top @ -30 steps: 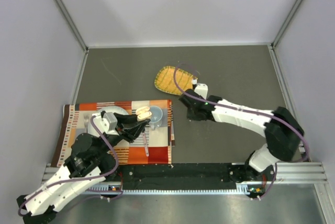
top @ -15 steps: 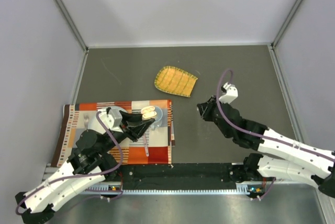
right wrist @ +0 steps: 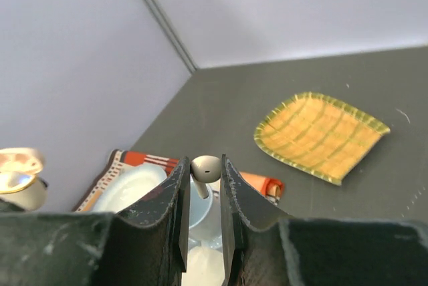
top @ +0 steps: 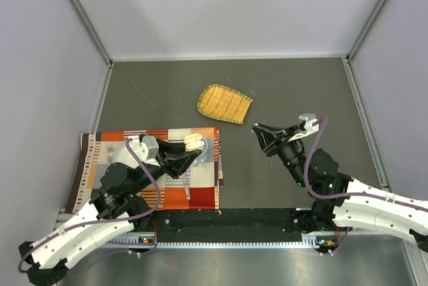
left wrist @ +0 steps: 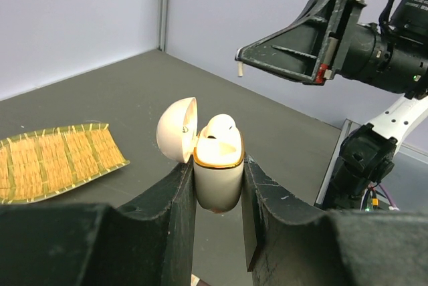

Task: Insert the wireless bluetooth earbuds into the charging case
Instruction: Insert the left earbud into the left side groove of the charging case.

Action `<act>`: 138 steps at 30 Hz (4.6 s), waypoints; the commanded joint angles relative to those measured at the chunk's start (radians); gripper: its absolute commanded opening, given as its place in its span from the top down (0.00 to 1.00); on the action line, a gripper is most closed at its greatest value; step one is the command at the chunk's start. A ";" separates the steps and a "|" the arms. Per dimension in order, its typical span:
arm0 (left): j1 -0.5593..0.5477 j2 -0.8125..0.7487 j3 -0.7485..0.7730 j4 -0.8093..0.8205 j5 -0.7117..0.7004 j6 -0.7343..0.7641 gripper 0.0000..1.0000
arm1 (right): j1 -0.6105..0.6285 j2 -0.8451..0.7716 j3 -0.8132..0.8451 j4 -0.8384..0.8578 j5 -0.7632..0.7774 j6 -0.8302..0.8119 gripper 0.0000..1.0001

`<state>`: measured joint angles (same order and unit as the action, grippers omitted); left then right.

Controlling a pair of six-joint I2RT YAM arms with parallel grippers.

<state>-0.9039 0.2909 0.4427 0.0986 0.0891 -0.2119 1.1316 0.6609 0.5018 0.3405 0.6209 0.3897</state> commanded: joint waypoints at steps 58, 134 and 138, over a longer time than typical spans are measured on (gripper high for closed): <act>-0.003 0.205 -0.022 0.412 0.153 0.095 1.00 | 0.241 0.503 0.116 0.885 -0.297 -0.224 1.00; -0.007 0.146 -0.012 0.405 0.141 0.120 1.00 | 0.244 0.563 0.110 0.744 -0.196 -0.161 1.00; -0.007 0.146 -0.010 0.403 0.133 0.121 1.00 | 0.261 0.565 0.115 0.736 -0.176 -0.198 1.00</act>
<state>-0.9043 0.4580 0.3908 0.3840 0.2073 -0.1005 1.3659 1.2076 0.5907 1.1370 0.3882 0.2348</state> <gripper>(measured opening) 0.331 0.191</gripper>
